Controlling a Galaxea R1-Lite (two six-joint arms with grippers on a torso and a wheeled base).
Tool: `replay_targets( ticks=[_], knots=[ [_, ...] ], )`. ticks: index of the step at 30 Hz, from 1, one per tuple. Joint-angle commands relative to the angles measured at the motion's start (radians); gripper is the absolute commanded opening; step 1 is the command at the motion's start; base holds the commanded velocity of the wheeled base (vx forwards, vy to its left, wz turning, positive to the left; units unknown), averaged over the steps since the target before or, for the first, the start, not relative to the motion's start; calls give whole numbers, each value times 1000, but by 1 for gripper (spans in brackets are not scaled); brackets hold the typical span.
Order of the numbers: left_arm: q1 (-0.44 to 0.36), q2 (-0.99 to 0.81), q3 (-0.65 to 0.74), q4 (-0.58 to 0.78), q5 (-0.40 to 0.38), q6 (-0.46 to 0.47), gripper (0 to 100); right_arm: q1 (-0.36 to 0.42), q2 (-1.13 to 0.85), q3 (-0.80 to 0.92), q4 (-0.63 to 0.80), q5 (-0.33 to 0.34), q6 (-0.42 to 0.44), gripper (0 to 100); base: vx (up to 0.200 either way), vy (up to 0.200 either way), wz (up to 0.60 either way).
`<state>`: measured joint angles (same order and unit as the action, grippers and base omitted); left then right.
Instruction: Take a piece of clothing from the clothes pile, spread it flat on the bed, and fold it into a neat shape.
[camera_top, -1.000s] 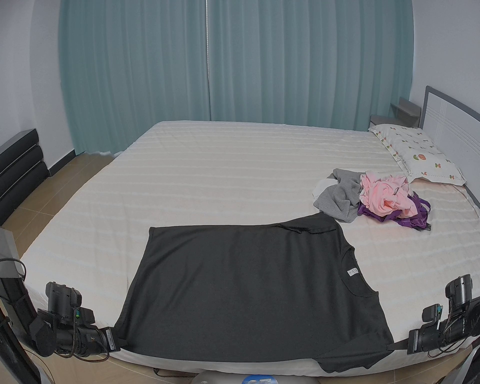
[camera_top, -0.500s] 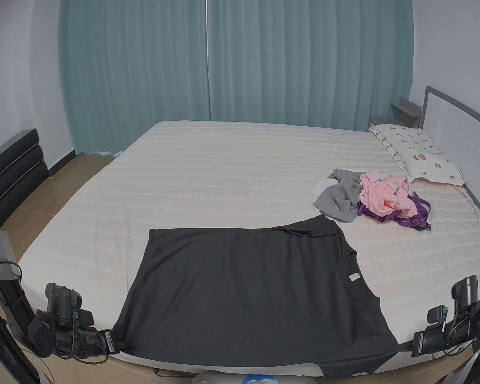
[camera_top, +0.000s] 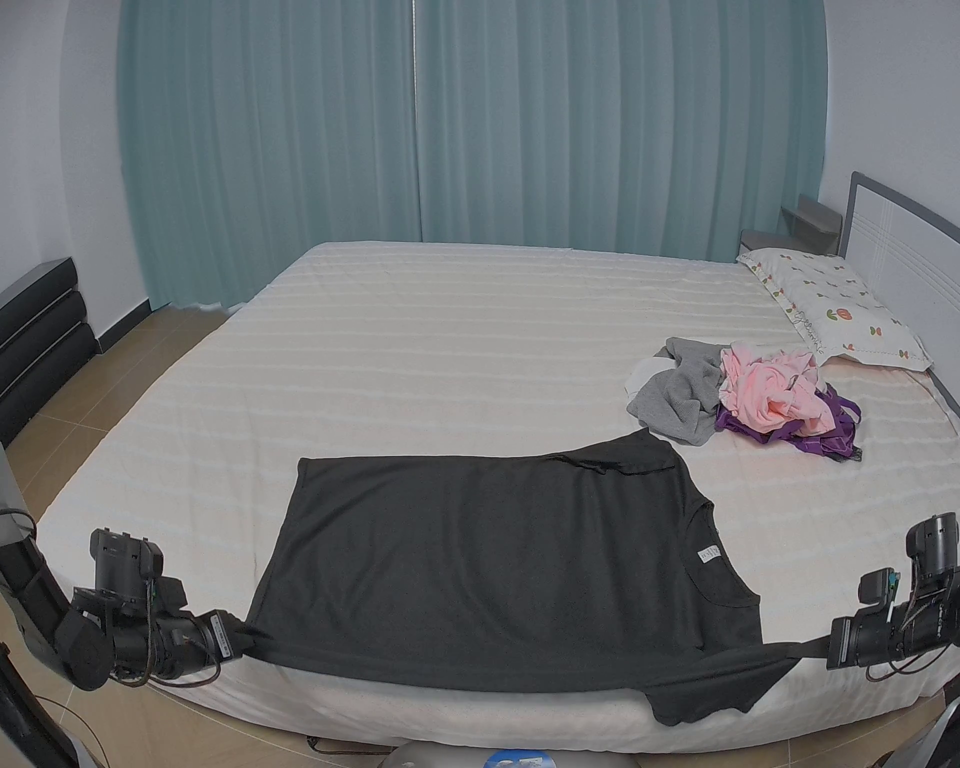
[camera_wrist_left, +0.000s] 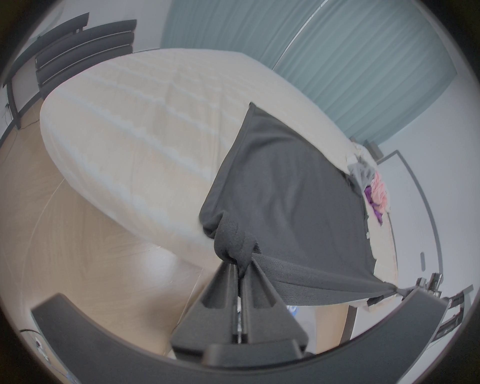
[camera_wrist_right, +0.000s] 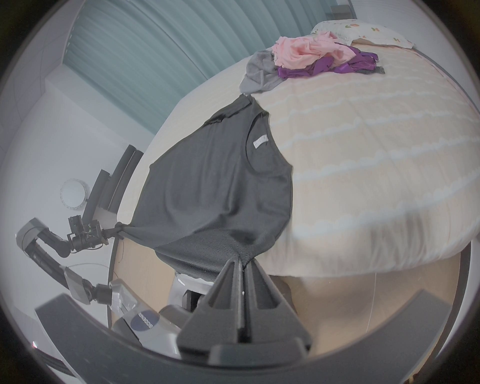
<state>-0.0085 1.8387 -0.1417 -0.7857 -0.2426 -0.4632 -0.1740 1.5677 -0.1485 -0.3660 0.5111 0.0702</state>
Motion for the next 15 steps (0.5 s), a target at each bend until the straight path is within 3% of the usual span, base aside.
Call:
replay_targets(
  ticks=[1, 8, 15],
  knots=[
    [-18, -4, -95, 29, 11, -46, 0, 5, 75, -69, -8, -5, 25, 0, 0, 0, 0],
    [-19, -30, -295, 284, 20, -55, 0, 10, 129, -144, -11, -6, 31, 0, 0, 0, 0],
    [-30, -38, -383, 372, 22, -84, 0, 10, 146, -178, -10, -6, 31, 0, 0, 0, 0]
  ],
)
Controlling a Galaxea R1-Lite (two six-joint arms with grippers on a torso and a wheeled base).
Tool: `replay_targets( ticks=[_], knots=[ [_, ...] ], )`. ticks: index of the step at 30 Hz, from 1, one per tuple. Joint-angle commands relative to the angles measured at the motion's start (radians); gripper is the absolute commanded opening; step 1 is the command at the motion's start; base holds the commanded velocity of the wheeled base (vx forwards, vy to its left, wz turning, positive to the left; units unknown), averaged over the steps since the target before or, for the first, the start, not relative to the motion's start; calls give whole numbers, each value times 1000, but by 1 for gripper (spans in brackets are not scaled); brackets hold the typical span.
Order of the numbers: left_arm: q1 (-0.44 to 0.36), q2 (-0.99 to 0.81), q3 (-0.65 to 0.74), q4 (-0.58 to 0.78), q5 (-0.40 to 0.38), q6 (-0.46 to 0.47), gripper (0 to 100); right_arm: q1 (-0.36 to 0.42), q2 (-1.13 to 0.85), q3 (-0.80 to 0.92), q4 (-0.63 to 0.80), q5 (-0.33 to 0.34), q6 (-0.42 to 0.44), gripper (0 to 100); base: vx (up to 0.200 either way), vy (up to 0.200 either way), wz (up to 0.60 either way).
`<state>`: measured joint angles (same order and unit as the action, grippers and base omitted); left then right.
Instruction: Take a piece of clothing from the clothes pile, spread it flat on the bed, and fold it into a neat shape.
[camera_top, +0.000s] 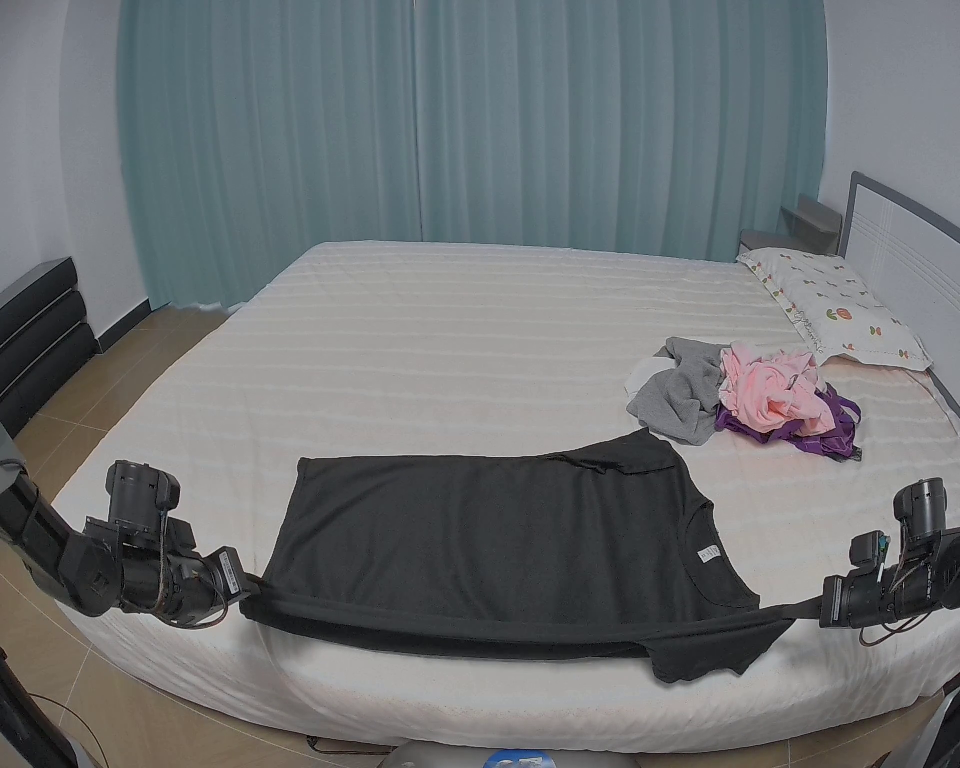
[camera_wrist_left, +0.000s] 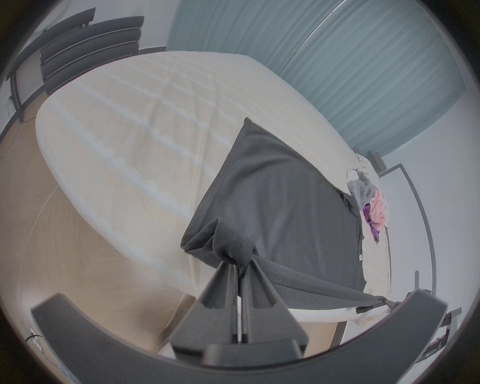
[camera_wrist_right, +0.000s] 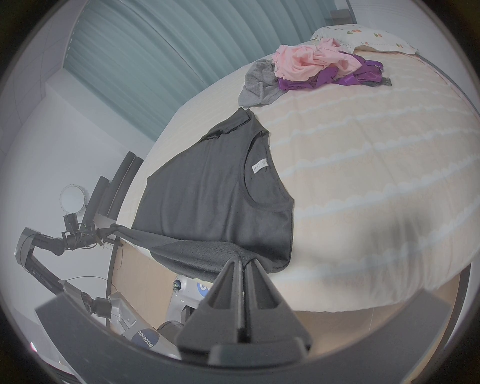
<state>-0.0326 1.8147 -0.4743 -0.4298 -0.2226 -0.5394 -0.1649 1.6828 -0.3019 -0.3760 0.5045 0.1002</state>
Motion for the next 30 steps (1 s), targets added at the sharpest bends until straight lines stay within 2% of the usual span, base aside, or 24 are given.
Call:
replay_targets(
  ticks=[1, 14, 20, 30],
  knots=[
    [-9, -15, -53, 22, 2, -8, 0, 2, 31, -25, 0, 0, 1, 0, 0, 0, 0],
    [-24, -37, -87, 121, 19, -8, 0, 15, 23, -14, -1, 2, 4, 0, 0, 0, 0],
    [-23, 6, -121, 123, 19, -11, 0, 31, 43, -75, -3, 2, 90, 0, 0, 0, 0],
    [-20, 130, -205, 123, 19, -14, 0, 62, 149, -195, -1, -1, 148, 0, 0, 0, 0]
  ],
)
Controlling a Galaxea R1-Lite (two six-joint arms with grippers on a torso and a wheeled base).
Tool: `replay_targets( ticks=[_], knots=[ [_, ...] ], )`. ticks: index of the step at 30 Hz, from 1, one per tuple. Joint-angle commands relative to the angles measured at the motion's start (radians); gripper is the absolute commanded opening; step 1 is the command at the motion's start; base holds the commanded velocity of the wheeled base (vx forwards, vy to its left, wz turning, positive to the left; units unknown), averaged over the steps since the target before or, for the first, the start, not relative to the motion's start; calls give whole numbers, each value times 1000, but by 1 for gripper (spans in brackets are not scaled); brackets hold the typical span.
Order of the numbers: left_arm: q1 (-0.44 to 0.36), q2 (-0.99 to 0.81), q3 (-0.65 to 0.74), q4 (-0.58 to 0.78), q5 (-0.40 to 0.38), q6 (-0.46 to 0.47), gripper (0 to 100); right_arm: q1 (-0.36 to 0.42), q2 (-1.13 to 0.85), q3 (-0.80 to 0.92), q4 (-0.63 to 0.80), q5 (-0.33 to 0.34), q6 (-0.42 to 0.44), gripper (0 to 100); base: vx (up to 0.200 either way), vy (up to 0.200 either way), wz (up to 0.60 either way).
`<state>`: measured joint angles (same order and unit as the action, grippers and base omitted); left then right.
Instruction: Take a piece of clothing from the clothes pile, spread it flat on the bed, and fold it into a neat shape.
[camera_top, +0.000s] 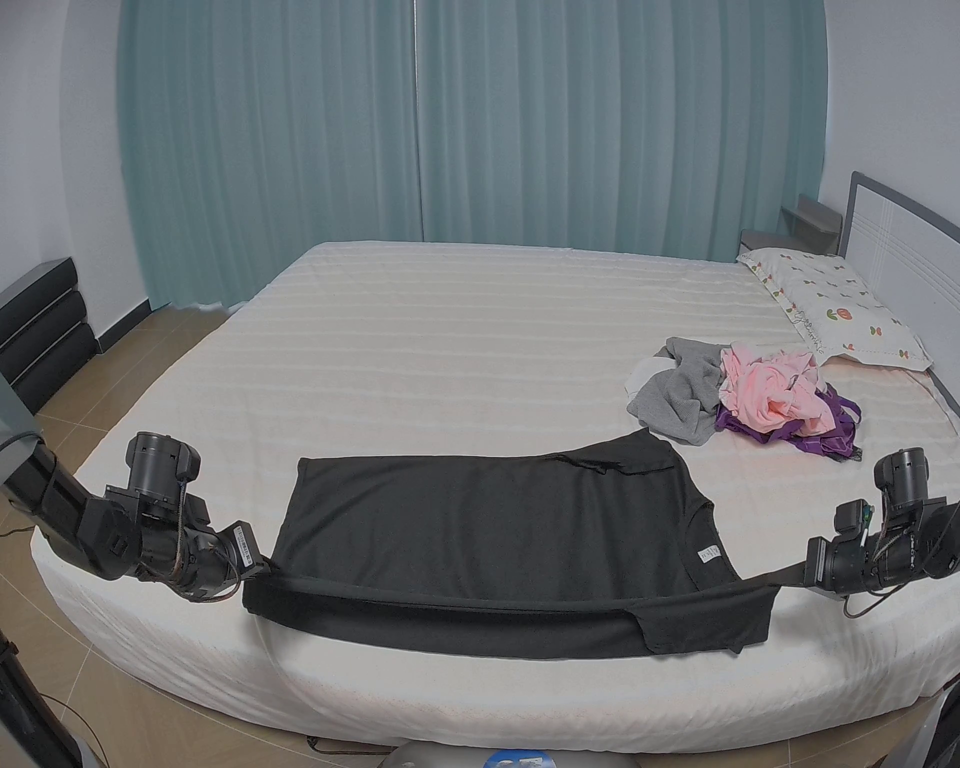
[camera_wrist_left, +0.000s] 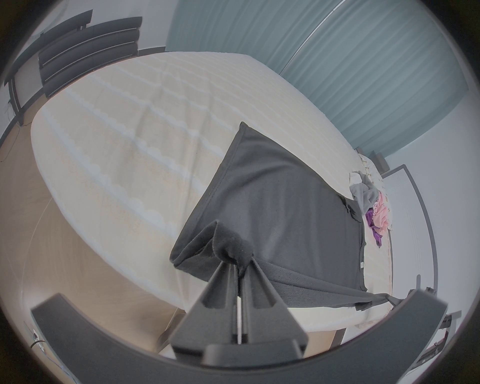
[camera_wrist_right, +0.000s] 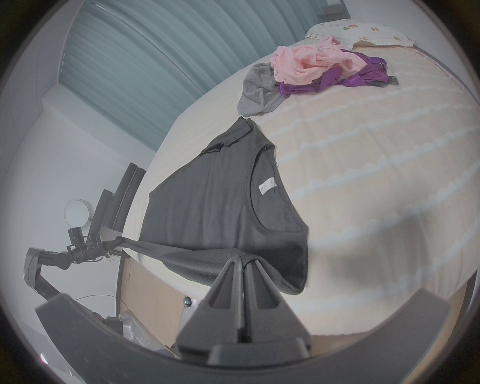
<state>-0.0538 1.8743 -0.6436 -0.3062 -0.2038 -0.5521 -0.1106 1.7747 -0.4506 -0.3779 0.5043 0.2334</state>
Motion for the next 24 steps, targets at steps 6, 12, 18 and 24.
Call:
replay_targets(
  ticks=[6, 12, 18, 24],
  knots=[
    [9, 118, -87, -1, 0, -42, 0, 20, 108, -100, 7, -3, 47, 0, 0, 0, 0],
    [8, 149, -105, -1, 0, -43, 0, 25, 154, -140, 2, -4, 61, 0, 0, 0, 0],
    [8, 190, -136, -1, 0, -43, 0, 43, 192, -187, 7, -4, 95, 0, 0, 0, 0],
    [2, 241, -174, -2, -2, -46, 0, 60, 256, -240, 1, -24, 122, 0, 0, 0, 0]
  ],
)
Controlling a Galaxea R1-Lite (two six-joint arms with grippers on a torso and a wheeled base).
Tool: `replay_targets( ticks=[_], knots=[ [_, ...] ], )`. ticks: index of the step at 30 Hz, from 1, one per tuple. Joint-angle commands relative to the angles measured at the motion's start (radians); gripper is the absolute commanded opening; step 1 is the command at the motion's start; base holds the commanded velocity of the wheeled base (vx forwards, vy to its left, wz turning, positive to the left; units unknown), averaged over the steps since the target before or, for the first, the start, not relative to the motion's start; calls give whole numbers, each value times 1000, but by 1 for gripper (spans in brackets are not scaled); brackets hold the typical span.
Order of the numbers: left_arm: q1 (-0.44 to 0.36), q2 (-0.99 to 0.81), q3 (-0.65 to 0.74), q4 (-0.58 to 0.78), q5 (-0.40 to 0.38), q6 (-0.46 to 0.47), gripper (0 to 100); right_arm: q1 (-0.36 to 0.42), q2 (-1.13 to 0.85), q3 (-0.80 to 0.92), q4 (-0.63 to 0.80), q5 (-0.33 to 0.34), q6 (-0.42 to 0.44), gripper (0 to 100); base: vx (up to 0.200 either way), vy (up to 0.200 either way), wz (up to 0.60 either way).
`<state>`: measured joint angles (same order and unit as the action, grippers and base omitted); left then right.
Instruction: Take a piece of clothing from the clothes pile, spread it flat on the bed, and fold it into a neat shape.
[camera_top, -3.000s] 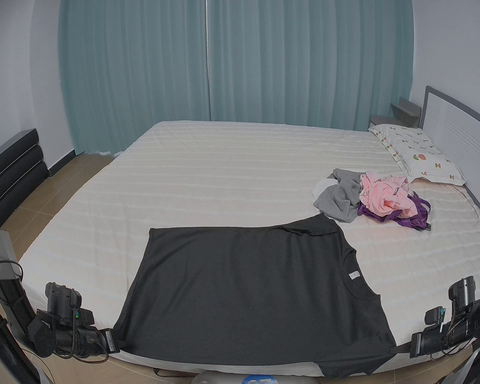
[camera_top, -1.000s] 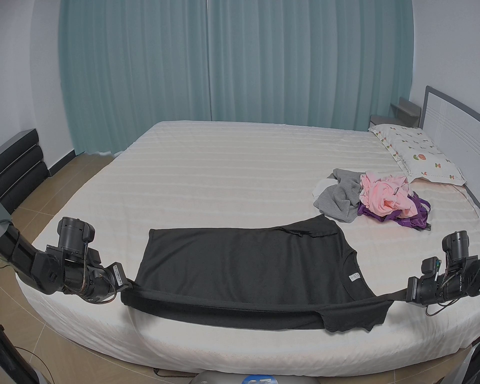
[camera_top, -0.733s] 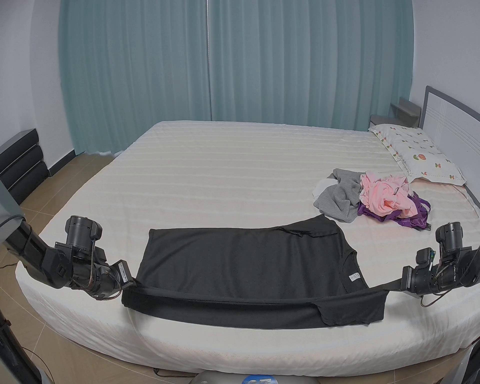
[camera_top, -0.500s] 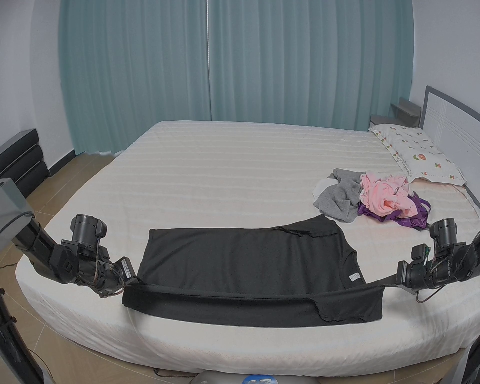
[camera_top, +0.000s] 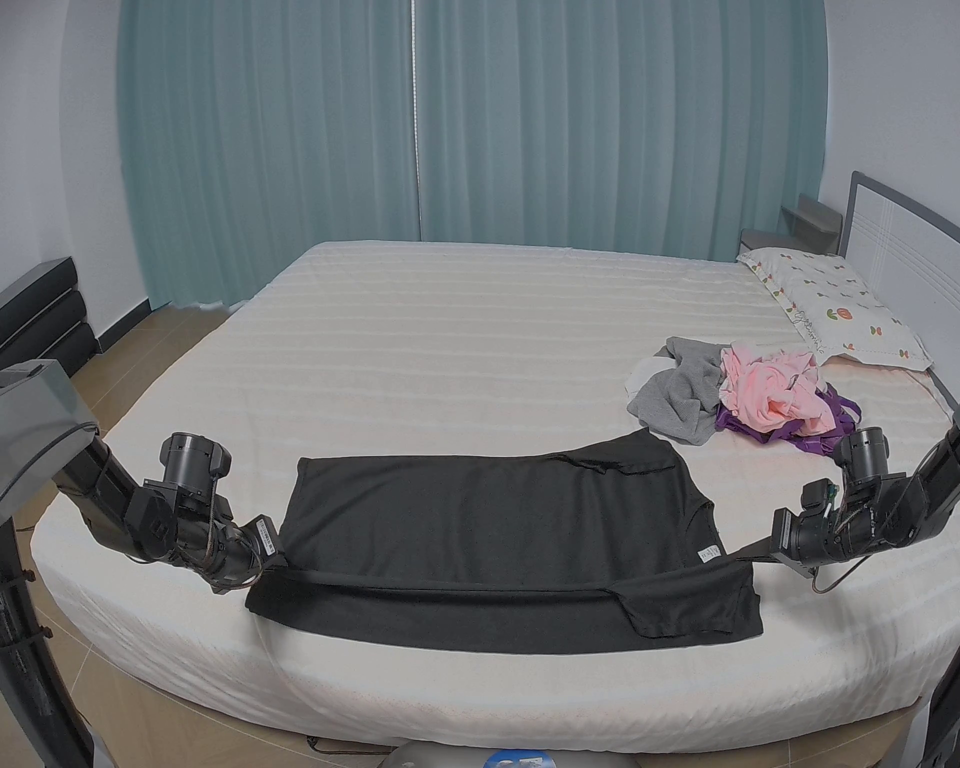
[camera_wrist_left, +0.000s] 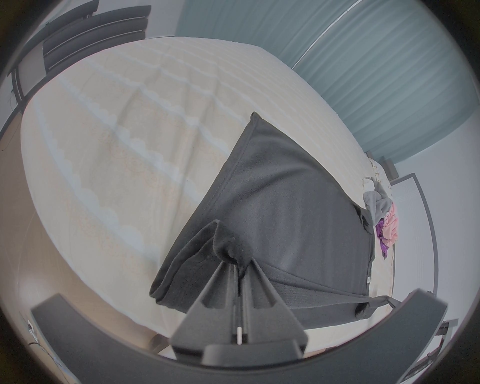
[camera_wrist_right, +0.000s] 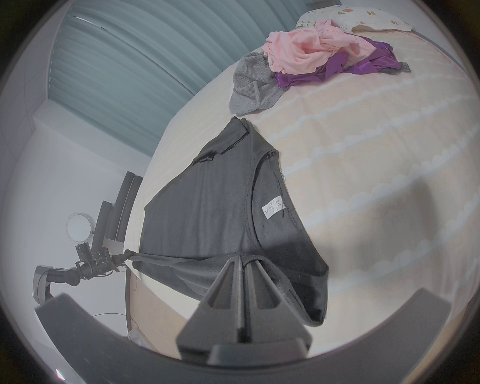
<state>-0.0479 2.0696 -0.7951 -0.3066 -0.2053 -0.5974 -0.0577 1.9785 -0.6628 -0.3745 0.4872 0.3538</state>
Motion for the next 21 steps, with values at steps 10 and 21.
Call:
replay_targets(
  ticks=[10, 21],
  knots=[
    [-6, 124, -69, -11, 0, -31, 0, 7, 115, -69, -4, -12, 7, 0, 0, 0, 0],
    [-10, 126, -70, -12, 0, -38, 100, 6, 155, -74, -9, -12, 10, 100, 0, 0, 0]
  ],
)
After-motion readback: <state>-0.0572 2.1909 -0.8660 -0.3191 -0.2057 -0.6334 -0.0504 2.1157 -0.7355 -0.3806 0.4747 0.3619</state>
